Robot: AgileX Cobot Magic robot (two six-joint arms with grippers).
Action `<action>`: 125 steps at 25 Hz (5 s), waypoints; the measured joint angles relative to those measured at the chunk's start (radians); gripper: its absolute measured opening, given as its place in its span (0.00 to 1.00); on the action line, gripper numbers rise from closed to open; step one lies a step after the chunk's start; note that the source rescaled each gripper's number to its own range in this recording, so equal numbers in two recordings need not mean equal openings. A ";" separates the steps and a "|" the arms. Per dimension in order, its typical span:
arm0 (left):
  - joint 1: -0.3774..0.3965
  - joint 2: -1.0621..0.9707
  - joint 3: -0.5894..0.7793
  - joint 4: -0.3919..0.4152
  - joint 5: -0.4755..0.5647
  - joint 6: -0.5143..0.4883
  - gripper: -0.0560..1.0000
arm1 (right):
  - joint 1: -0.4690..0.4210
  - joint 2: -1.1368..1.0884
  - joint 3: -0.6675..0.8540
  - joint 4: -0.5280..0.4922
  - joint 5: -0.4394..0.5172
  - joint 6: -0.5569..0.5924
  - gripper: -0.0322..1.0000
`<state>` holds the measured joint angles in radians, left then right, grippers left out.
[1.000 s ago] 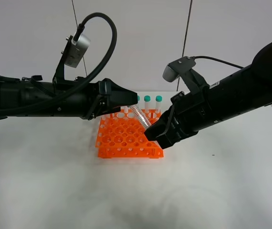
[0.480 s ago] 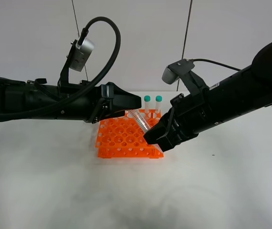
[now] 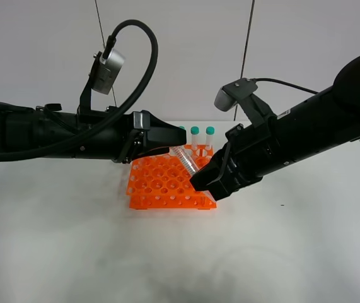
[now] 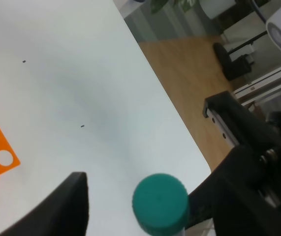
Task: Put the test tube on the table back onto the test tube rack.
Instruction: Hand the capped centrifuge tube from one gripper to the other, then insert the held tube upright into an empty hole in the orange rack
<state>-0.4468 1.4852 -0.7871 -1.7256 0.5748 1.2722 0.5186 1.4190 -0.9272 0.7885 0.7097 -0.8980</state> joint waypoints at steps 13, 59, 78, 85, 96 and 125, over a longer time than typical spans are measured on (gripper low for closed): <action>0.000 0.000 0.000 0.000 0.018 0.000 0.69 | 0.000 0.000 0.000 0.043 0.003 0.000 0.06; 0.000 0.000 -0.002 -0.003 0.022 0.000 0.06 | -0.057 -0.124 -0.194 -0.834 0.224 0.850 1.00; 0.000 0.000 -0.002 -0.003 0.020 0.000 0.06 | -0.578 -0.046 -0.194 -0.627 0.293 0.665 1.00; 0.000 0.000 -0.002 -0.003 0.019 0.000 0.06 | -0.487 -0.046 -0.194 -0.596 0.309 0.629 1.00; 0.000 0.000 -0.002 -0.001 0.019 0.000 0.06 | -0.482 -0.047 -0.195 -0.642 0.489 0.712 1.00; 0.000 0.000 -0.002 -0.002 0.019 0.000 0.06 | -0.482 -1.251 0.430 -0.742 0.324 0.822 1.00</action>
<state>-0.4468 1.4852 -0.7888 -1.7273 0.5935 1.2722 0.0369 0.1678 -0.4974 0.0469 1.0342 -0.0762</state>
